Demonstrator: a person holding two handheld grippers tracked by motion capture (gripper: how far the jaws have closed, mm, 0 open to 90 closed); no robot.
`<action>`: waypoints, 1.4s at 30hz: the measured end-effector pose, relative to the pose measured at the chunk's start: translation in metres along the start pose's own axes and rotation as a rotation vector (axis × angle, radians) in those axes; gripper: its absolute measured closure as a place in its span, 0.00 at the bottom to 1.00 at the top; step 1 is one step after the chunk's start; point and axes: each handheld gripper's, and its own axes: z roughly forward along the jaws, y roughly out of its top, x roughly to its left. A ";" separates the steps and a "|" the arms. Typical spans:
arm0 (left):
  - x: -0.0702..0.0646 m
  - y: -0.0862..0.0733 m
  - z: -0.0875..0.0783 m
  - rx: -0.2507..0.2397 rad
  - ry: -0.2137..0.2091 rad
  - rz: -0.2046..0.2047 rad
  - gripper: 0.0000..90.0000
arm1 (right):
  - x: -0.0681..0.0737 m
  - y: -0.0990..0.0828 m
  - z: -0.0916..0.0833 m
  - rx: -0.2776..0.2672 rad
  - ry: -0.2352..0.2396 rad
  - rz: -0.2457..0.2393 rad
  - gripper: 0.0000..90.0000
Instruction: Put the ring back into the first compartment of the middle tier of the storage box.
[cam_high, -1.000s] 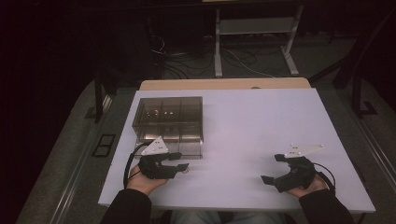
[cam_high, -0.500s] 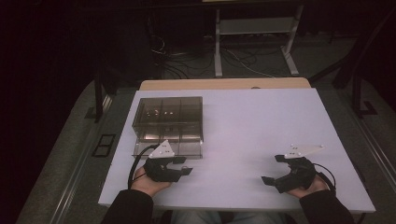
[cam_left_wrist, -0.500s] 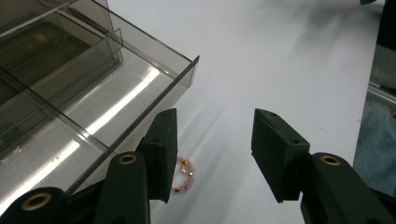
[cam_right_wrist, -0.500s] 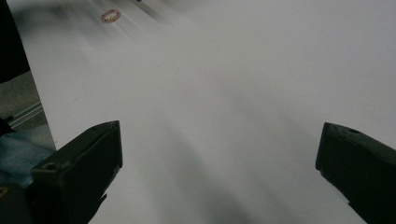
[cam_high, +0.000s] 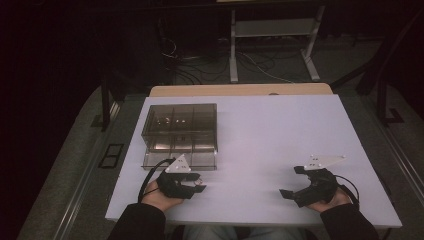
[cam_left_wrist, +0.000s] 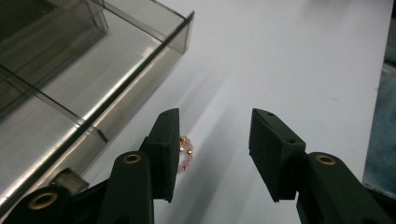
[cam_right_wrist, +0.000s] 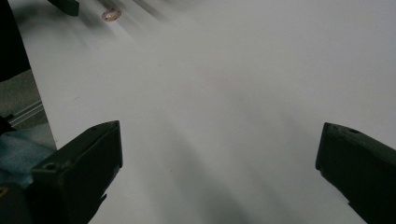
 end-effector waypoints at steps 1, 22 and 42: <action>0.000 0.000 0.001 0.000 -0.001 0.003 0.58 | 0.000 0.000 0.000 0.000 0.000 0.000 0.00; 0.009 -0.005 0.013 0.049 -0.017 -0.022 0.61 | 0.000 0.000 0.000 0.002 0.002 -0.009 0.00; 0.015 -0.003 0.016 0.086 -0.067 -0.064 0.80 | 0.000 0.000 0.000 -0.001 -0.004 -0.009 0.00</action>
